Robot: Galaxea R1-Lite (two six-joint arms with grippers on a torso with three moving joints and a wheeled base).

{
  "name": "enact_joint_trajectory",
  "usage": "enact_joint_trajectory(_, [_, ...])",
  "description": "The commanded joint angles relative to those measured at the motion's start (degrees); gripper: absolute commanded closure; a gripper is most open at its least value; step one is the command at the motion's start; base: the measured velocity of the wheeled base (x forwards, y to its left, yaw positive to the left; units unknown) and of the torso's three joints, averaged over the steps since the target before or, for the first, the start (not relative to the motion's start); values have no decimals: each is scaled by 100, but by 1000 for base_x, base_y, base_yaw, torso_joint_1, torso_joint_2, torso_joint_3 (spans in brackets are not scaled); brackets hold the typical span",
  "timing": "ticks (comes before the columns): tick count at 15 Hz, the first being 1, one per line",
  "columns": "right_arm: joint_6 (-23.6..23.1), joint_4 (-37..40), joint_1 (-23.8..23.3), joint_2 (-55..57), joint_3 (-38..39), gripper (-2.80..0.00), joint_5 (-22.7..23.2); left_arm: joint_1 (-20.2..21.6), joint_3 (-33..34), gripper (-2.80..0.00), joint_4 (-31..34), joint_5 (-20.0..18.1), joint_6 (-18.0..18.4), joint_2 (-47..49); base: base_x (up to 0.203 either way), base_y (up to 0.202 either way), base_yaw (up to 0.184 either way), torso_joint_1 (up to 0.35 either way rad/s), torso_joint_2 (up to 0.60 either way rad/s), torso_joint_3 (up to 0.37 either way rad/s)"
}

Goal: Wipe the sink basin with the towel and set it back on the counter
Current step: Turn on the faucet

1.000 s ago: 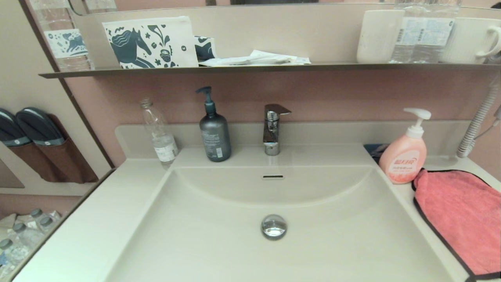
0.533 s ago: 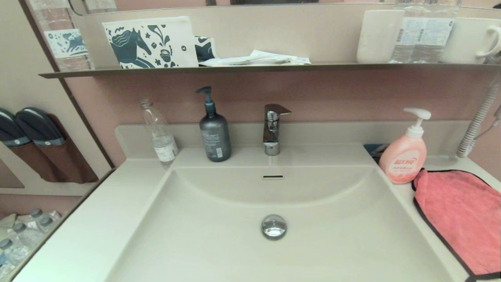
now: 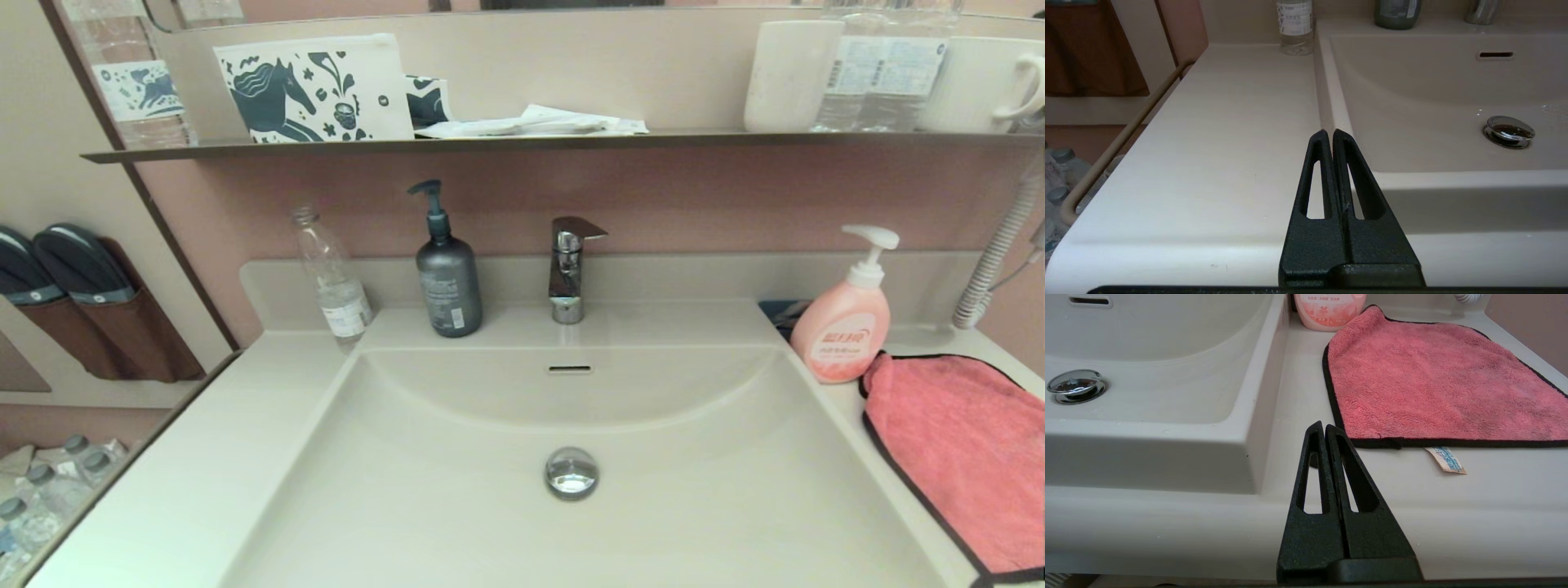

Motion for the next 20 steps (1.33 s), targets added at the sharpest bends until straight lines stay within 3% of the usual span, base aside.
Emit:
enact_joint_trajectory(1, [-6, 2, 0, 4, 2, 0, 2, -1, -268, 0, 4, -133, 2, 370, 0, 0, 0, 0, 0, 0])
enact_joint_trajectory(6, [-6, 2, 0, 4, 2, 0, 2, -119, -1160, 0, -316, -605, -10, 2266, 0, 0, 0, 0, 0, 0])
enact_joint_trajectory(11, [-6, 2, 0, 4, 2, 0, 2, -213, -1673, 0, -2148, -931, -9, 4731, 0, 0, 0, 0, 0, 0])
enact_joint_trajectory(13, [-6, -6, 0, 4, 2, 0, 2, -444, -2053, 0, -2625, -953, -18, 5471, 0, 0, 0, 0, 0, 0])
enact_joint_trajectory(14, [-6, -7, 0, 4, 2, 0, 2, -756, -2253, 0, -2755, -922, -38, 5749, 0, 0, 0, 0, 0, 0])
enact_joint_trajectory(16, [-6, 2, 0, 4, 2, 0, 2, -1426, -2511, 0, -2888, -607, -147, 6162, 0, 0, 0, 0, 0, 0])
enact_joint_trajectory(20, [-6, 2, 0, 4, 2, 0, 2, -2892, -3083, 0, -3619, 600, -362, 7439, 0, 0, 0, 0, 0, 0])
